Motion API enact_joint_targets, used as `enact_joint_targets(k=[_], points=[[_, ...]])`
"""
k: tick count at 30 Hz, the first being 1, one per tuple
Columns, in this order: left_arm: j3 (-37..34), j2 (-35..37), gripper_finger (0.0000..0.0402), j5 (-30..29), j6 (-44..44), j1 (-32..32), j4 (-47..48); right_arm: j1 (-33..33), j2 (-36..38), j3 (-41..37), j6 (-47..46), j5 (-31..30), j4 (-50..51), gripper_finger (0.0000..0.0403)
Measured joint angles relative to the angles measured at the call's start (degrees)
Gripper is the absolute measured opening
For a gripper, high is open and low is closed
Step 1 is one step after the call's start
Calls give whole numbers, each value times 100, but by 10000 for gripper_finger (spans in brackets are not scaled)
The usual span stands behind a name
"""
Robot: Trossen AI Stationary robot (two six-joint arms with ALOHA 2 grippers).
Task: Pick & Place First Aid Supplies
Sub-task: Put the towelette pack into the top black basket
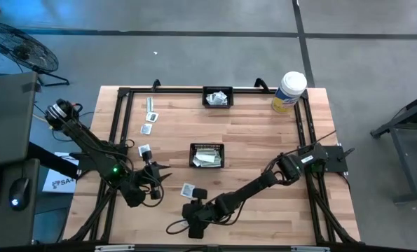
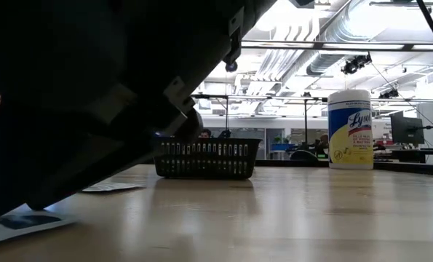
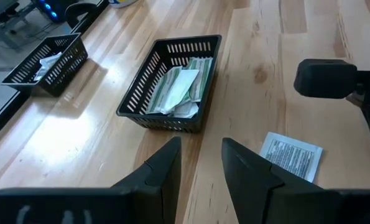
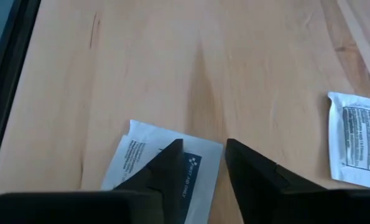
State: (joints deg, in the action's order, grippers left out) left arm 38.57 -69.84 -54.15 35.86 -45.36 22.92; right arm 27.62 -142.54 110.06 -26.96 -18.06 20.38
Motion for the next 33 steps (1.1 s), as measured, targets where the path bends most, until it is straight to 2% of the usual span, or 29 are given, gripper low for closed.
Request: enact_joint_targets(k=[11,16,21,26,31,33], points=[[0,0,113,4,0,0,3,-68,-2,-14,-7,101,247,7],[0,0,113,11,0,0,10,-143,342,-67,-85,35,416,7],[0,2,113,-24,0,0,38,-476,1168,-43,37,-586,899,3],[0,2,113,-74,0,0,206,-1098,1869,-46,177,-1390,1978,2],[0,2,113,-66,22,-2,332,-2204,2533,-26,178,-1999,2778,1],[0,2,113,-66,37,-2,332,-2726,2588,-26,251,-2045,2863,1]])
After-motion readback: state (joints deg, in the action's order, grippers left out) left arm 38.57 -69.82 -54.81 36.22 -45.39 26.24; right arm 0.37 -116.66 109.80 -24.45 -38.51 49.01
